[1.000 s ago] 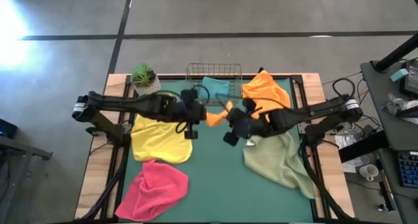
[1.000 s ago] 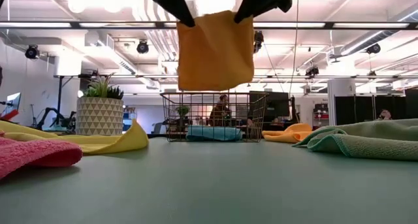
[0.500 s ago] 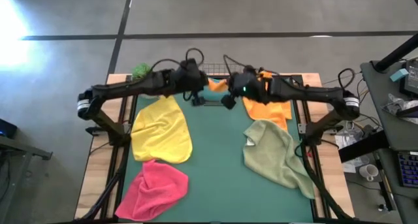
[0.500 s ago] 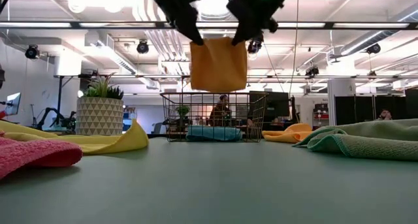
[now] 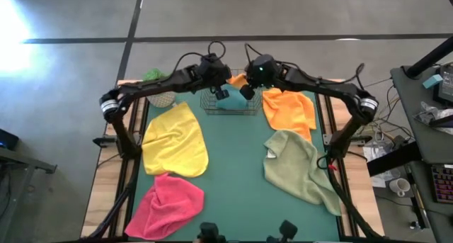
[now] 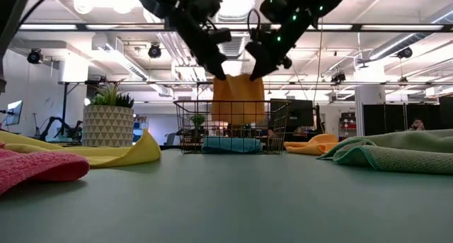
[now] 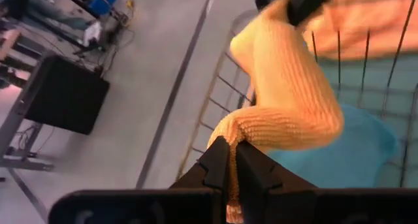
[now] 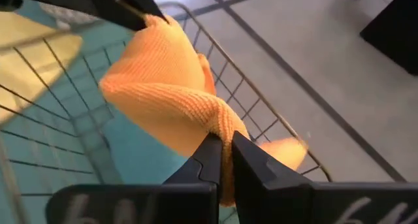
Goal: Fold microfiber towels
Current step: Put the left orange microfiber cloth into the wire basket
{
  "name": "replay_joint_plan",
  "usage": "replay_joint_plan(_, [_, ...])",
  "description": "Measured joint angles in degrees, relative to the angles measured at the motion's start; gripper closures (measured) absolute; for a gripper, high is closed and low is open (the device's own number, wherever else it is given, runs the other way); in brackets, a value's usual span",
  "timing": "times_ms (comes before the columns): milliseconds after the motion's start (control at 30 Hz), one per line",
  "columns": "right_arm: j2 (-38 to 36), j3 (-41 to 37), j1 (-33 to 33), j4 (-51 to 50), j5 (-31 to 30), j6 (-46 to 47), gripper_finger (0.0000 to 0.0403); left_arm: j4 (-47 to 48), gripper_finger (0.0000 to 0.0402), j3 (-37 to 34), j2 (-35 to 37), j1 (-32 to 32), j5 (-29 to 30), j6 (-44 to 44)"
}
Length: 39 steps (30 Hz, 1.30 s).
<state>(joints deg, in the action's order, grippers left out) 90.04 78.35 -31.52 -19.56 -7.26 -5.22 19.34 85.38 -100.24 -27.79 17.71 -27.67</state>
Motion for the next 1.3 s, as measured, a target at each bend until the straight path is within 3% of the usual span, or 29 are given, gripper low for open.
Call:
replay_joint_plan(533, [8.24,-0.02,-5.46,5.39,-0.23,-12.21,0.0392,-2.58,0.04,0.4,-7.61,-4.88,0.81,-13.96])
replay_joint_plan(900, [4.87,-0.02,-6.98,7.78,-0.03,-14.04,0.0392,-3.19,0.04,4.32,-7.57,-5.75,1.03,-19.56])
replay_joint_plan(1033, [6.29,-2.29,-6.88,8.68,4.55,-13.71,0.0392,-2.23,0.04,3.11,-7.52,-5.81,0.91,-20.84])
replay_joint_plan(1300, [8.64,-3.69,-6.63,8.15,6.35,-12.87,0.0392,2.31,0.04,0.7,-8.57,-5.18,0.68,-22.63])
